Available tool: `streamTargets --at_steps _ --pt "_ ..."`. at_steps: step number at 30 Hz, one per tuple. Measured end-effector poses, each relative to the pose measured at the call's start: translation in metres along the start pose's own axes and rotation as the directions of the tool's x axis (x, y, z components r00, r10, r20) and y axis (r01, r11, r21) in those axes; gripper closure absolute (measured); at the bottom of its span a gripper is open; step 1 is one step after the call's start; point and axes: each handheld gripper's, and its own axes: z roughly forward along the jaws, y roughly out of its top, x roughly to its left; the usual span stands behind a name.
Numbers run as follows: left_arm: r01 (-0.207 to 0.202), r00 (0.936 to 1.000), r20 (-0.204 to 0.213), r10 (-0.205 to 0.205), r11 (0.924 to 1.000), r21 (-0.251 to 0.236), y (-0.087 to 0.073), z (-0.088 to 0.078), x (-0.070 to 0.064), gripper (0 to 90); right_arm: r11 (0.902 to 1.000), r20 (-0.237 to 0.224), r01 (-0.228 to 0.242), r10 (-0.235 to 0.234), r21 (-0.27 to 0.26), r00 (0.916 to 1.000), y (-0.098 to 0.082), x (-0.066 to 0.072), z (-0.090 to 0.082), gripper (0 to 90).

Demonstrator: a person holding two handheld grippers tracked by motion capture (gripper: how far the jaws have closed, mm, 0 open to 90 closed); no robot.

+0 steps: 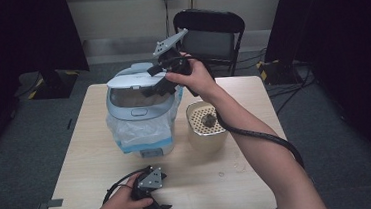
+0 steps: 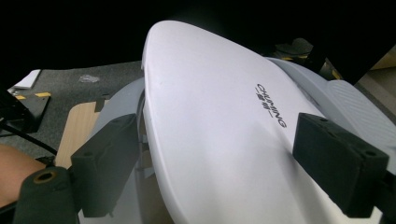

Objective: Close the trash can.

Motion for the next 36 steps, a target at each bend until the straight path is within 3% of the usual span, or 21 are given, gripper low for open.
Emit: streamTargets --at_steps 16,26,31,36 --pt "0.000 1.0000 0.000 0.000 1.0000 0.001 0.000 0.000 0.000 0.0 0.9994 -0.027 -0.034 0.034 -0.006 0.9990 -0.009 0.009 0.001 14.3" --pt "0.000 1.0000 0.000 0.000 1.0000 0.001 0.000 0.000 0.000 0.0 0.9981 -0.057 -0.019 0.022 0.058 0.9981 -0.012 0.011 0.006 21.2" --pt "-0.003 1.0000 0.002 0.003 1.0000 0.001 0.000 0.000 0.001 0.0 0.9984 -0.074 -0.044 0.046 0.037 0.9962 -0.014 0.010 0.006 28.6" --pt "-0.005 1.0000 0.004 0.005 1.0000 -0.004 0.000 0.001 0.001 0.0 0.9981 -0.053 -0.053 0.055 0.033 0.9971 -0.014 0.007 0.004 41.7"
